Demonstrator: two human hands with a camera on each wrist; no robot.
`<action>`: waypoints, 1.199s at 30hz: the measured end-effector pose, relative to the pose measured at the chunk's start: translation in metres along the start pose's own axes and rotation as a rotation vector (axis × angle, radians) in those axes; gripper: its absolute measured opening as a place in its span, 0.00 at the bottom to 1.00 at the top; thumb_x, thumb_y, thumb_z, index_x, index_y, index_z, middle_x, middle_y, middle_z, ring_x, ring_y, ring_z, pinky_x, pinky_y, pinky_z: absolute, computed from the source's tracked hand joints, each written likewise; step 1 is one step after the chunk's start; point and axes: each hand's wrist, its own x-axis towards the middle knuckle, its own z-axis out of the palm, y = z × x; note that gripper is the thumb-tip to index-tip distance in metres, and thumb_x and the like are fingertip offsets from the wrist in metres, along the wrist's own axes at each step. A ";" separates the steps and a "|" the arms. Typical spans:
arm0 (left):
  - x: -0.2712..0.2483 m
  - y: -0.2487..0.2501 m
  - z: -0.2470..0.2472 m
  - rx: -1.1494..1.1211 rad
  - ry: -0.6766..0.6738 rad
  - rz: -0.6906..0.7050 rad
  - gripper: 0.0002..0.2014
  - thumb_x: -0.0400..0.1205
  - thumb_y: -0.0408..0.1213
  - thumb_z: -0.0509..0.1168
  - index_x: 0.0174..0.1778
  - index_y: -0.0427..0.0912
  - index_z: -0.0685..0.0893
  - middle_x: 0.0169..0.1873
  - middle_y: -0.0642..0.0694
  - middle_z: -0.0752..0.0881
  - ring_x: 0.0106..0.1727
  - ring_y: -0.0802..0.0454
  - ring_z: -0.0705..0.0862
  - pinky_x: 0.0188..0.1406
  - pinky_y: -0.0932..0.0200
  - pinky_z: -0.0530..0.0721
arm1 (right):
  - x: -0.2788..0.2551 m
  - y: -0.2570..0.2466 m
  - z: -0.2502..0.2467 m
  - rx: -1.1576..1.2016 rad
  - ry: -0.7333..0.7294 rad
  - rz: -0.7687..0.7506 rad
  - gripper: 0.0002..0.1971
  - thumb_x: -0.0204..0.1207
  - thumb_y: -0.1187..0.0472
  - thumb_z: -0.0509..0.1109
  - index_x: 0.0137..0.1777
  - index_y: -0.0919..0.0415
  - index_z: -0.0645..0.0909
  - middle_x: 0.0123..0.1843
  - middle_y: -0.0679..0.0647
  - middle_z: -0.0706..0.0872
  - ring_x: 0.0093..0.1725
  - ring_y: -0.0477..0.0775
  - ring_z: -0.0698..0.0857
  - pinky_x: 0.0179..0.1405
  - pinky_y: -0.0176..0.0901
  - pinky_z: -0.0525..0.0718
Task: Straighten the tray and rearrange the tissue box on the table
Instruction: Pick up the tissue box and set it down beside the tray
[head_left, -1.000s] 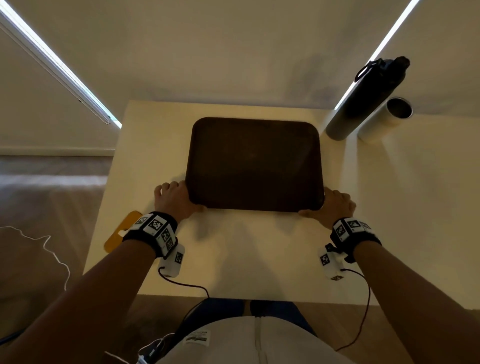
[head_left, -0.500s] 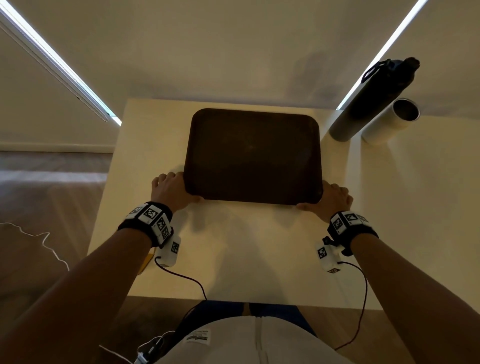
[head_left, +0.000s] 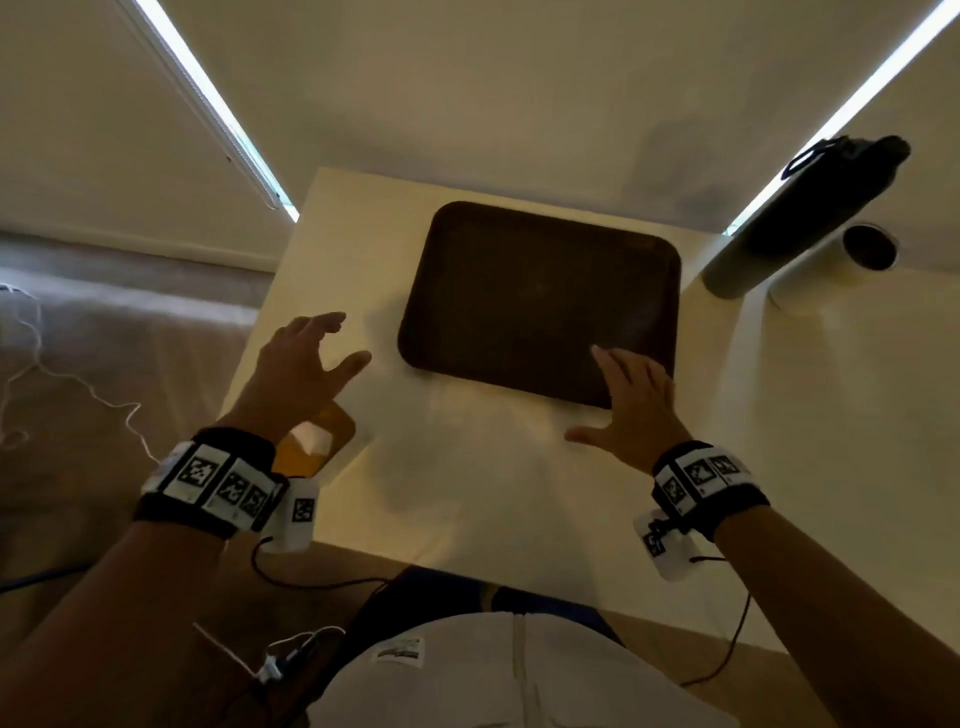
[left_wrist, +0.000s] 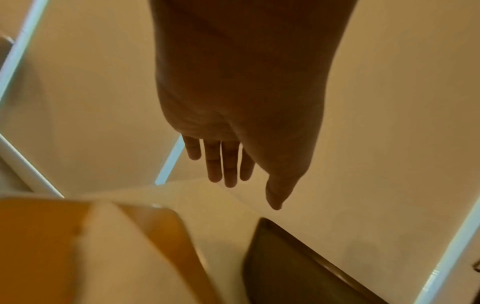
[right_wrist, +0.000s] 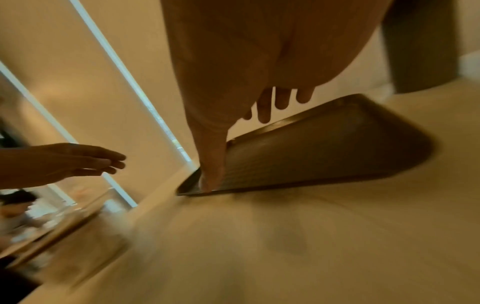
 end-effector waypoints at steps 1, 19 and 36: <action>-0.013 -0.011 -0.009 -0.014 0.014 -0.010 0.32 0.78 0.57 0.70 0.76 0.46 0.75 0.69 0.40 0.81 0.68 0.39 0.79 0.67 0.41 0.76 | 0.000 -0.014 0.002 0.001 -0.029 -0.073 0.55 0.61 0.34 0.78 0.84 0.50 0.54 0.81 0.56 0.61 0.80 0.62 0.54 0.79 0.62 0.56; -0.043 -0.174 -0.024 -0.115 -0.524 0.111 0.50 0.66 0.49 0.83 0.82 0.55 0.65 0.74 0.52 0.75 0.68 0.54 0.76 0.65 0.52 0.76 | 0.053 -0.265 0.105 0.232 -0.430 -0.309 0.59 0.57 0.45 0.87 0.83 0.52 0.54 0.79 0.54 0.67 0.75 0.57 0.66 0.73 0.56 0.70; 0.041 -0.166 -0.045 -0.174 -0.507 0.374 0.46 0.65 0.52 0.82 0.80 0.56 0.70 0.66 0.49 0.86 0.61 0.51 0.84 0.63 0.47 0.84 | 0.092 -0.281 0.079 0.399 -0.335 -0.162 0.58 0.53 0.50 0.90 0.81 0.53 0.59 0.73 0.54 0.72 0.67 0.52 0.75 0.67 0.51 0.77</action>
